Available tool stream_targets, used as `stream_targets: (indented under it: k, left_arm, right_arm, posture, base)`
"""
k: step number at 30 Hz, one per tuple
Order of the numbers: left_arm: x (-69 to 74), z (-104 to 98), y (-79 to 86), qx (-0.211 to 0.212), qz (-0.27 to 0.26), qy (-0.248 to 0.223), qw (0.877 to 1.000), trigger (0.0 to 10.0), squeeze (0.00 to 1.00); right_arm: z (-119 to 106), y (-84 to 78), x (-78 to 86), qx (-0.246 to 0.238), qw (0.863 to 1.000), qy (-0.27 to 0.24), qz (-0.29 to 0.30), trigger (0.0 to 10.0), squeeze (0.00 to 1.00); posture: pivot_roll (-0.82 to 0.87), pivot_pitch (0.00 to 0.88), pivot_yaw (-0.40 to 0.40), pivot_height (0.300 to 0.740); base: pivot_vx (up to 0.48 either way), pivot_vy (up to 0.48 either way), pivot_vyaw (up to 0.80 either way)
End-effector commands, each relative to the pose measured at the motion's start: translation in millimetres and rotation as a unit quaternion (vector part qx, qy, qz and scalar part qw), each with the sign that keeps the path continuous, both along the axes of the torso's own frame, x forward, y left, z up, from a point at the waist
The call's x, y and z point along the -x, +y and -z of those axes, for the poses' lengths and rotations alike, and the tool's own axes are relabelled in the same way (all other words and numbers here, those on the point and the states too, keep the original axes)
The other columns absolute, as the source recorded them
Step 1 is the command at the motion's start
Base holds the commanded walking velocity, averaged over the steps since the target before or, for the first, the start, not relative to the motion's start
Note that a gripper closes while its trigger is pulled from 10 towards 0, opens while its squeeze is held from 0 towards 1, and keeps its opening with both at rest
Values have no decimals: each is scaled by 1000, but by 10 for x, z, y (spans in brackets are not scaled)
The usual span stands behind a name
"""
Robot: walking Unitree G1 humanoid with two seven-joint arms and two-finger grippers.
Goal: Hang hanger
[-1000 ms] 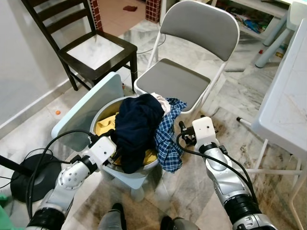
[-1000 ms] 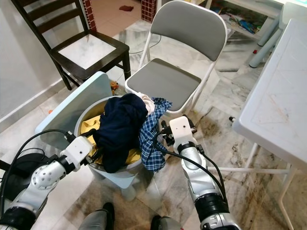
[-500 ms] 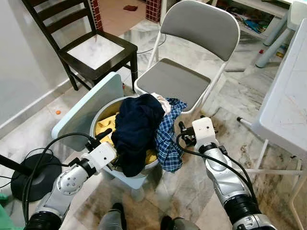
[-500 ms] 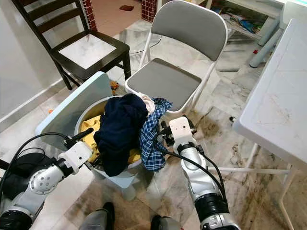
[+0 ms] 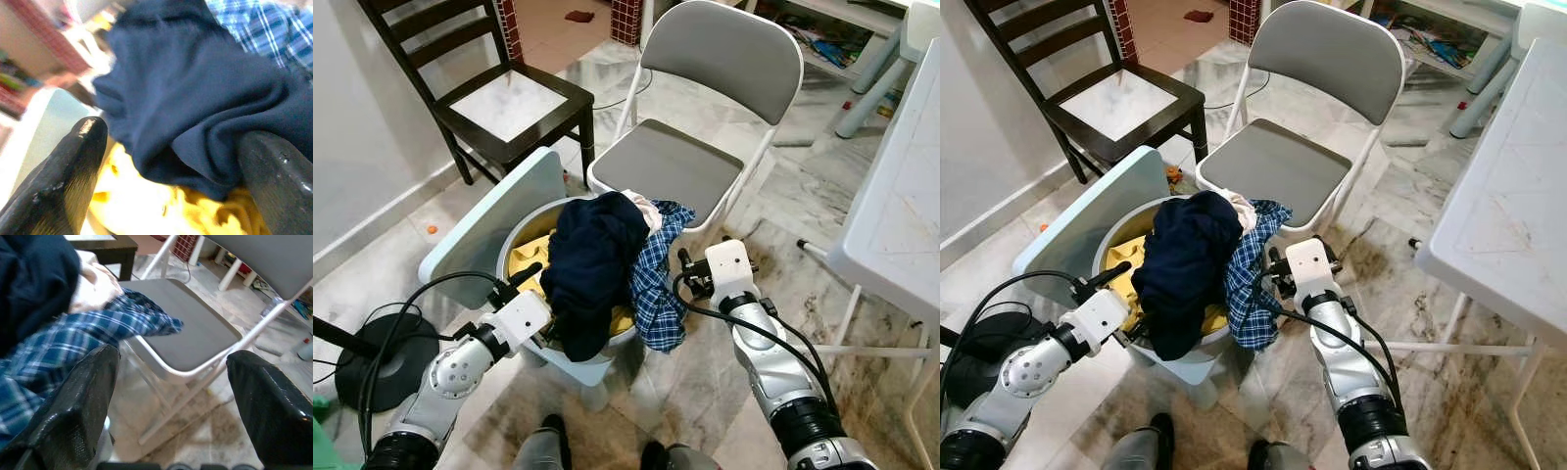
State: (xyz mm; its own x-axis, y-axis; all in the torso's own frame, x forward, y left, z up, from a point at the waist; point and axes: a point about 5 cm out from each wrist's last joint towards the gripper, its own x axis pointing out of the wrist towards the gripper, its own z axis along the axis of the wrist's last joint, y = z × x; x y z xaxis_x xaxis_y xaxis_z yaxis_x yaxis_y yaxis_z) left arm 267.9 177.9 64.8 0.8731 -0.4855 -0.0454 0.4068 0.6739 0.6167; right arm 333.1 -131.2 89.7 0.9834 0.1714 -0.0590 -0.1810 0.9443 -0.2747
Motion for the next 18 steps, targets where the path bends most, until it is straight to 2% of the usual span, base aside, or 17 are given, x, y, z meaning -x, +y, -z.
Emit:
stream_targets:
  k: [1,8,11,15,18]
  left_arm:
    - [112,101,-99,4,-5,-5,1000,10000,0]
    - [58,-29,-255,10,13,-39,999,10000,0]
    - [87,-91,-312,-17,52,-57,997,10000,0]
    - [144,-134,-308,-44,78,-71,993,10000,0]
    - [250,-143,-284,-98,135,-82,983,10000,0]
  right_arm:
    - [20,-5,-16,2,1000,10,-1,10000,0]
    - [26,53,-39,0,1000,13,-8,10000,0]
    - [46,68,-28,-1,1000,17,-11,10000,0]
    - [83,88,-5,0,1000,23,-15,10000,0]
    - [119,99,19,0,999,28,-18,10000,0]
  posture:
    - [186,190,-74,740]
    - [209,150,-69,740]
    - [212,153,-67,740]
    - [211,167,-62,740]
    - [213,178,-58,740]
  base:
    - [0,0,0]
    - [0,0,0]
    - [0,0,0]
    - [0,0,0]
    - [0,0,0]
